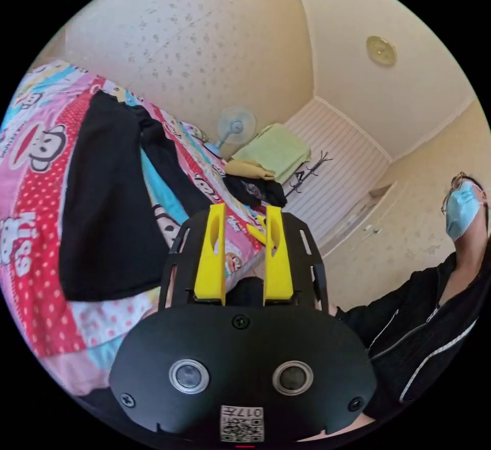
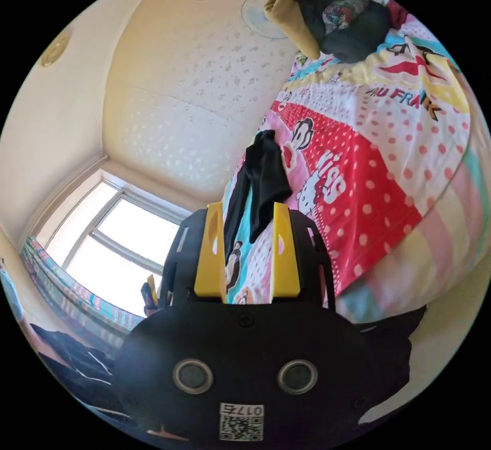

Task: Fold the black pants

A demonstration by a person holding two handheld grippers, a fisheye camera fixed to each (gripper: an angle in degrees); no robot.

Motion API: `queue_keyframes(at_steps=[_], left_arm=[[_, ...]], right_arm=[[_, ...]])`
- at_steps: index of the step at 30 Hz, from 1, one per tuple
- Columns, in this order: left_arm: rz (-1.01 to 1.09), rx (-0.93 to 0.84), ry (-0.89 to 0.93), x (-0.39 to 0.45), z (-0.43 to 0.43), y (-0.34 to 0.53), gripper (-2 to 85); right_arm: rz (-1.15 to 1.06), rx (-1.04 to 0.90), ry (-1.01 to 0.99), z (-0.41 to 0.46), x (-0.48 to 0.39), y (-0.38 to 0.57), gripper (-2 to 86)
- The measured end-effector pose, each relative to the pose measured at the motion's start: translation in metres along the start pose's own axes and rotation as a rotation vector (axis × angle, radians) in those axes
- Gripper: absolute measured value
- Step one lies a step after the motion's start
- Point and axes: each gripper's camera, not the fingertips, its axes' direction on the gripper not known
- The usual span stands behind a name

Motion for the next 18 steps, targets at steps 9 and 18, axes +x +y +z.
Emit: queue_keyframes(at_steps=[9,18], left_arm=[[-0.36,-0.032,-0.283,-0.092,0.177,-0.018,14.5],[-0.37,-0.062,-0.201,-0.121,0.207,-0.001,-0.4]], right_arm=[[0.069,-0.124,0.097,0.095,0.031,-0.058,10.1],[-0.099,-0.082,0.014,0.108,0.021,-0.04,8.3]])
